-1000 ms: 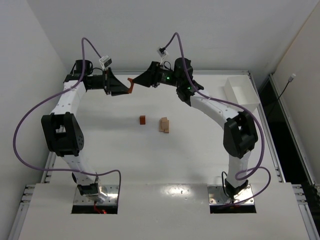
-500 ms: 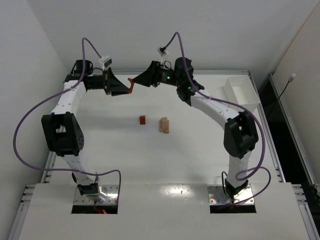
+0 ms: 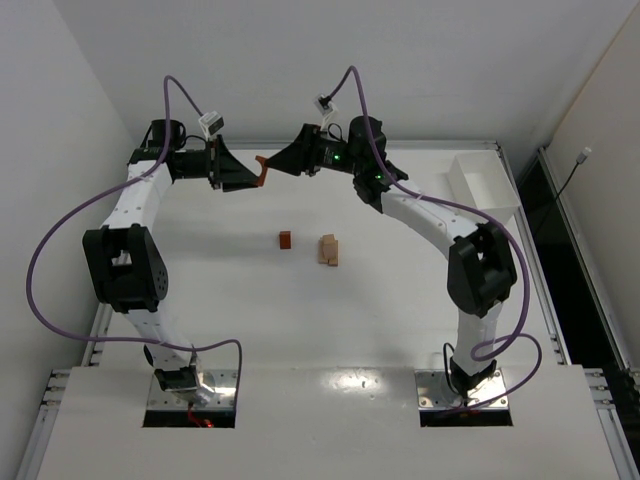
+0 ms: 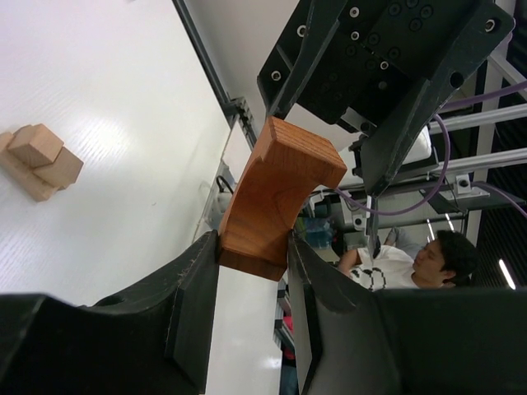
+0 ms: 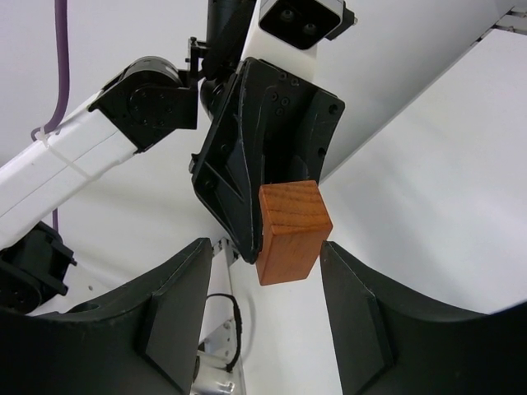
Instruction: Build the wood block tower
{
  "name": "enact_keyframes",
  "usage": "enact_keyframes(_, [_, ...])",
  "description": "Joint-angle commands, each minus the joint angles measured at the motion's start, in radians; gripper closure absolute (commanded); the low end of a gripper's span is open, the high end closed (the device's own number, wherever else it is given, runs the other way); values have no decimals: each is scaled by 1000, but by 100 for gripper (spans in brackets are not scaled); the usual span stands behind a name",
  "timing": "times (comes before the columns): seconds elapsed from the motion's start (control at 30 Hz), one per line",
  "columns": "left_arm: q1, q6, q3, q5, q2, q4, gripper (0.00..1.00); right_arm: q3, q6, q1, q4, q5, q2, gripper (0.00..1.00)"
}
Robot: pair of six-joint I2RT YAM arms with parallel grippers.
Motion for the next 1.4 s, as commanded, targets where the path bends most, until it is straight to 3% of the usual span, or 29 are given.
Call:
enact_keyframes(0.0, [3, -14, 28, 146, -66, 23, 100, -1, -16, -1, 38, 1, 2, 48])
enact_keyframes(0.9, [-24, -23, 8, 146, -84, 33, 100, 73, -16, 35, 47, 1, 50, 51])
enact_keyframes(1.07, [-24, -23, 8, 146, -75, 33, 100, 82, -16, 35, 56, -9, 50, 57])
enact_keyframes(1.17, [-24, -23, 8, 146, -75, 42, 100, 73, -16, 35, 67, -18, 50, 67])
enact_keyframes(1.3, [-24, -23, 8, 146, -66, 42, 100, 64, -16, 35, 76, -18, 32, 91])
enact_keyframes(1.37, [-24, -23, -1, 146, -57, 42, 100, 55, -16, 26, 76, -18, 22, 97])
